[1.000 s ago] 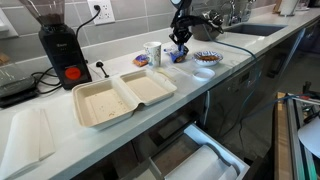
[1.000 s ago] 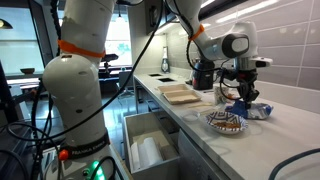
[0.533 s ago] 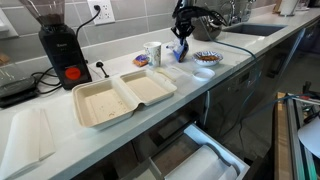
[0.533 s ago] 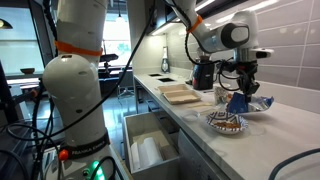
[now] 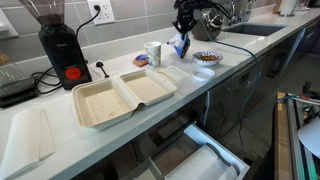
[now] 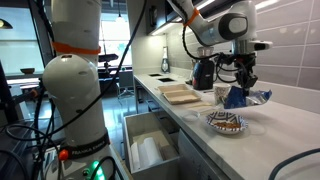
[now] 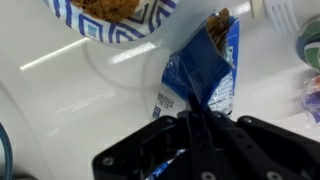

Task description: Pour some of the contents of the blue packet into the foam pack

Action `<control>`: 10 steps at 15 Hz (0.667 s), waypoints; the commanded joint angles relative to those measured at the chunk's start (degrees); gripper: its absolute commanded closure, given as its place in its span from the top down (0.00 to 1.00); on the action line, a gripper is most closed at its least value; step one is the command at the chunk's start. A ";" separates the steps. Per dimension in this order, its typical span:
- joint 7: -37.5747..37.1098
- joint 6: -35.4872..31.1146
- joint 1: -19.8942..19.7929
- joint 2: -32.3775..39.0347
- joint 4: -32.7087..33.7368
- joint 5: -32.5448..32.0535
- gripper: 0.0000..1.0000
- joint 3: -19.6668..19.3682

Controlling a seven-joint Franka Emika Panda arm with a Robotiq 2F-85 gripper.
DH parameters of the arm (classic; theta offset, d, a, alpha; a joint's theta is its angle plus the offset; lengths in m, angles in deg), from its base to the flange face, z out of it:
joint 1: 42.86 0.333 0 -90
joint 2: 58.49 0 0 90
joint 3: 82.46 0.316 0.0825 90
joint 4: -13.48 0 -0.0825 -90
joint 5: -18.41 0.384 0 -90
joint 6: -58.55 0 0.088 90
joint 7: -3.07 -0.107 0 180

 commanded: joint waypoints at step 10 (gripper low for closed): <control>5.11 9.95 3.18 -11.52 -3.95 0.29 0.00 4.47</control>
